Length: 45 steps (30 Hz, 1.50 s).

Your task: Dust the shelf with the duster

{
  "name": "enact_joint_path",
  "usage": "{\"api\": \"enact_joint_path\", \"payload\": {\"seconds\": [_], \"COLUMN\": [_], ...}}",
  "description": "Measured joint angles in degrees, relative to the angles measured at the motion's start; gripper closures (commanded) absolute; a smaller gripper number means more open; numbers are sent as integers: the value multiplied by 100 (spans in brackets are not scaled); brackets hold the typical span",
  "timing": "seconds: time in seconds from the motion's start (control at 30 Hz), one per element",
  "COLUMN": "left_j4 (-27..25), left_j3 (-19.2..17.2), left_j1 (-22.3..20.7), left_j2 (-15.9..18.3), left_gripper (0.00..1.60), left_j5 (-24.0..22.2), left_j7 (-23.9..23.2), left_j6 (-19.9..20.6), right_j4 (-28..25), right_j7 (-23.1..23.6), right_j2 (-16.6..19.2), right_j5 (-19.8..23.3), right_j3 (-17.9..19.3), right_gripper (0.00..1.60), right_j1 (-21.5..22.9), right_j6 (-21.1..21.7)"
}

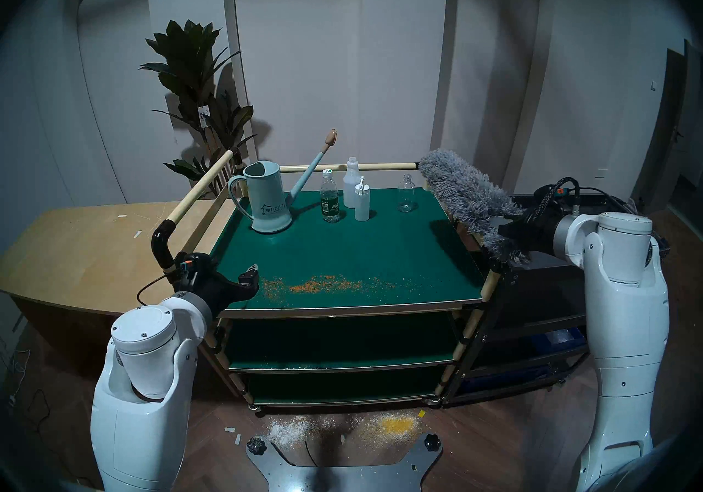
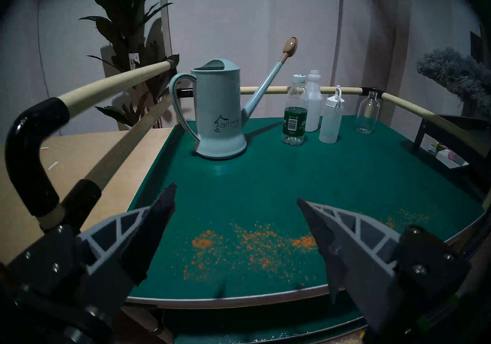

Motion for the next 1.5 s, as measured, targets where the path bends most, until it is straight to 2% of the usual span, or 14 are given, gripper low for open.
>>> {"api": "enact_joint_path", "payload": {"seconds": [0.13, 0.33, 0.67, 1.03, 1.5], "left_j4": [-46, -100, -289, -307, -301], "left_j3": [-44, -95, -234, -265, -218], "left_j1": [121, 275, 532, 712, 725], "left_j2": [-43, -89, -84, -41, -126], "left_gripper": [0, 0, 0, 0, 0], "left_j5": [-19, -26, -55, -5, 77], "left_j7": [71, 157, 171, 120, 297], "left_j6": [-79, -282, -1056, -1314, -1315], "right_j4": [-107, -173, 210, 907, 1372], "right_j7": [-346, -913, -1447, -1730, -1750], "right_j2": [-126, -325, -534, -591, -601], "right_j5": [-121, -614, -1139, -1428, -1594], "right_j3": [-268, -730, -1291, -1503, -1842], "right_gripper": [160, 160, 160, 160, 160], "right_j1": [-178, -443, -729, -646, -409], "right_j6": [0, -81, -555, -1088, -1277]}}
